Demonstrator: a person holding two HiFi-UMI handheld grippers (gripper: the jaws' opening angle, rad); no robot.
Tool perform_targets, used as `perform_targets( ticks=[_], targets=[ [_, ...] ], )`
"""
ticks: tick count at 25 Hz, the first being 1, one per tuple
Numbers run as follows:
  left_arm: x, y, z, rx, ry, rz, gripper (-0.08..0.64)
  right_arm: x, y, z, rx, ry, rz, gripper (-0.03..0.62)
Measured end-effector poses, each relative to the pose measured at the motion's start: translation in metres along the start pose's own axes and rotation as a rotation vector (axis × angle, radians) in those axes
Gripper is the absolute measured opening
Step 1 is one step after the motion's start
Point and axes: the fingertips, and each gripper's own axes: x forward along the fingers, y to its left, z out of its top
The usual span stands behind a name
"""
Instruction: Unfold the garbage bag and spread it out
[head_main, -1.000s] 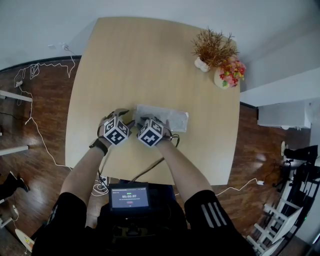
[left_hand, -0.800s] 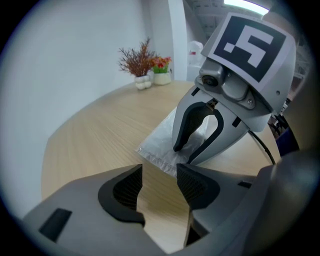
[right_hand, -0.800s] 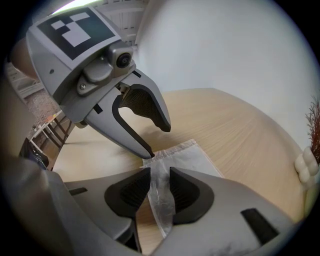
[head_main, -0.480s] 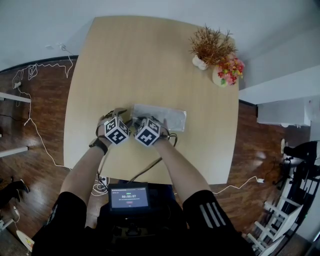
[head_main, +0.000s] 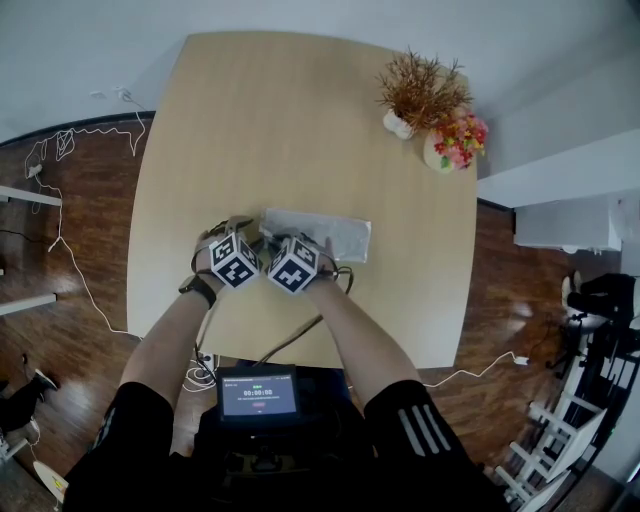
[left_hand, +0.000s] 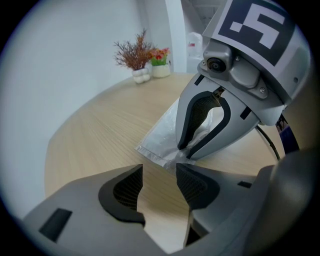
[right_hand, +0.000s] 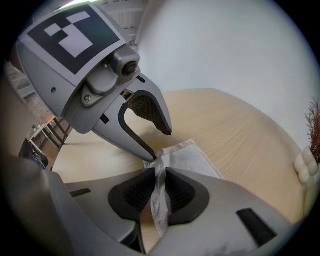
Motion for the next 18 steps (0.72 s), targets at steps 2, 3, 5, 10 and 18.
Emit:
perform_targets(
  ticks=[2, 3, 5, 10, 18],
  targets=[
    [-0.001, 0.000, -0.001, 0.003, 0.001, 0.000, 0.218, -0.001, 0.001, 0.000, -0.006, 0.000, -0.002, 0.077],
    [-0.001, 0.000, -0.001, 0.005, 0.002, 0.001, 0.218, -0.002, 0.001, 0.002, -0.008, -0.004, -0.008, 0.075],
    [0.000, 0.000, 0.000, 0.009, 0.002, 0.003, 0.218, -0.004, -0.002, 0.004, -0.010, -0.012, -0.019, 0.072],
    [0.000, 0.000, 0.000, 0.023, 0.009, 0.009, 0.218, -0.009, -0.007, 0.009, 0.003, -0.034, -0.034, 0.052],
    [0.002, 0.001, -0.002, 0.039, 0.021, 0.022, 0.217, -0.022, -0.014, 0.016, 0.016, -0.077, -0.066, 0.020]
  ],
)
